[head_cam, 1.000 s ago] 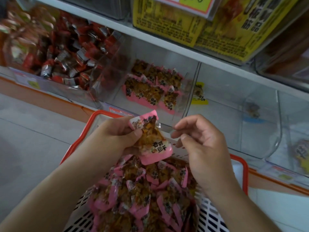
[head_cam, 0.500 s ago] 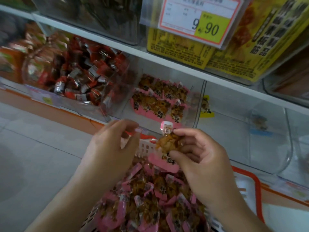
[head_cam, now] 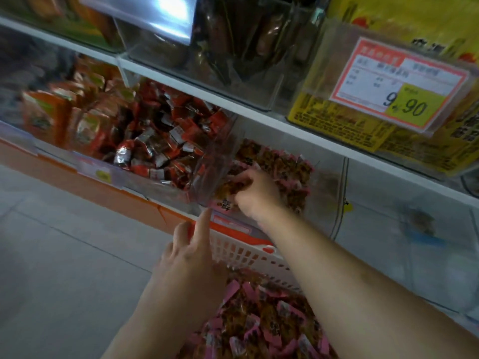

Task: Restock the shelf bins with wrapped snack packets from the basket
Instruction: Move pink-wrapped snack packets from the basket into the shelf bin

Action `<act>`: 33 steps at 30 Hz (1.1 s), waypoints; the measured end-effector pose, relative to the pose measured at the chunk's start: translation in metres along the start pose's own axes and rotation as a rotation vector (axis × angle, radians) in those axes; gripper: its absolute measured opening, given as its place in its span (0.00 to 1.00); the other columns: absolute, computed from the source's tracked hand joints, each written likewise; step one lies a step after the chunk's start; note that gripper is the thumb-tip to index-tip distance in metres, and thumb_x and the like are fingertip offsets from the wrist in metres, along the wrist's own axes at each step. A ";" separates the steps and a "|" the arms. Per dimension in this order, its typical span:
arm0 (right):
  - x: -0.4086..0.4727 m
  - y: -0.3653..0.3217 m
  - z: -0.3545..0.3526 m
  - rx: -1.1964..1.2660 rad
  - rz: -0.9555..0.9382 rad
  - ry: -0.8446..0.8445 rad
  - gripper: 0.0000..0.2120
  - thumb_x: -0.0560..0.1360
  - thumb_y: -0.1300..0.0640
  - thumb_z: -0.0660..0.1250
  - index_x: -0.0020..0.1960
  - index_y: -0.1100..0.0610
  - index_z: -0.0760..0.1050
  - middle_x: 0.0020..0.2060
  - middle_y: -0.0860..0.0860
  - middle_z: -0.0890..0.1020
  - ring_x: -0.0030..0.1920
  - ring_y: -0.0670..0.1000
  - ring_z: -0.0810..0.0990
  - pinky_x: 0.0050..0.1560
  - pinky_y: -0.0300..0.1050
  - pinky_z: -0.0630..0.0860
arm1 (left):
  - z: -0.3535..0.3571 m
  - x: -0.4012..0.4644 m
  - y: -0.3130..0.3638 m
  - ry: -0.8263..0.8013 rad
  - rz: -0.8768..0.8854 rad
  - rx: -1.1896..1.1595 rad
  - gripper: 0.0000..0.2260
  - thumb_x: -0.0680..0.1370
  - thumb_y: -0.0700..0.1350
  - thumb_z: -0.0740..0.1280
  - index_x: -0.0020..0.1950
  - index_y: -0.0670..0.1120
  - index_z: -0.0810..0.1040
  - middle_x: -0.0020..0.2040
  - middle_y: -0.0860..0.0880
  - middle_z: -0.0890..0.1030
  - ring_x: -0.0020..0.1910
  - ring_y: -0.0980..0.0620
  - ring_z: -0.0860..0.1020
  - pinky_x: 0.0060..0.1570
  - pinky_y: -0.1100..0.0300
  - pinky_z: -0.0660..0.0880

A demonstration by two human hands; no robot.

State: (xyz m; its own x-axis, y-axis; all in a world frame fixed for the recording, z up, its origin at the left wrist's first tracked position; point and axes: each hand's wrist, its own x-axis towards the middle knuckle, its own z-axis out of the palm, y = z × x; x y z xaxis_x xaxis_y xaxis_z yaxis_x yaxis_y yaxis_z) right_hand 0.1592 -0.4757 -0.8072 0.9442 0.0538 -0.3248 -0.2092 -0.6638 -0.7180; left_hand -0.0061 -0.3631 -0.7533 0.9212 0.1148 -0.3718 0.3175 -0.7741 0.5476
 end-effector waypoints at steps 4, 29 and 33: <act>-0.001 -0.006 0.006 -0.147 -0.067 -0.100 0.19 0.76 0.64 0.73 0.63 0.48 0.82 0.57 0.48 0.84 0.57 0.53 0.82 0.54 0.45 0.80 | 0.001 0.001 0.000 -0.006 0.003 0.022 0.42 0.81 0.56 0.64 0.78 0.62 0.31 0.77 0.50 0.57 0.70 0.41 0.70 0.68 0.46 0.72; -0.188 0.029 -0.031 -0.296 -0.257 -0.132 0.09 0.82 0.61 0.65 0.53 0.46 0.76 0.52 0.41 0.81 0.53 0.39 0.79 0.49 0.35 0.77 | -0.026 -0.002 -0.015 -0.063 -0.248 -0.085 0.20 0.83 0.39 0.61 0.74 0.47 0.65 0.58 0.47 0.80 0.47 0.49 0.77 0.43 0.57 0.73; -0.169 0.062 0.041 -0.397 -0.140 -0.323 0.21 0.82 0.59 0.66 0.74 0.49 0.74 0.71 0.46 0.78 0.73 0.51 0.75 0.78 0.52 0.70 | -0.023 -0.007 -0.015 -0.117 -0.212 -0.031 0.17 0.80 0.36 0.61 0.69 0.44 0.66 0.42 0.51 0.74 0.39 0.53 0.76 0.35 0.59 0.72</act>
State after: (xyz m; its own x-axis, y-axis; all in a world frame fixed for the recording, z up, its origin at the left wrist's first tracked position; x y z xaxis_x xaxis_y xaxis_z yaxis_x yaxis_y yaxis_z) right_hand -0.0235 -0.4952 -0.8218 0.8166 0.3479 -0.4605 0.0851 -0.8618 -0.5001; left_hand -0.0125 -0.3378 -0.7418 0.8017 0.1982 -0.5640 0.5090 -0.7210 0.4702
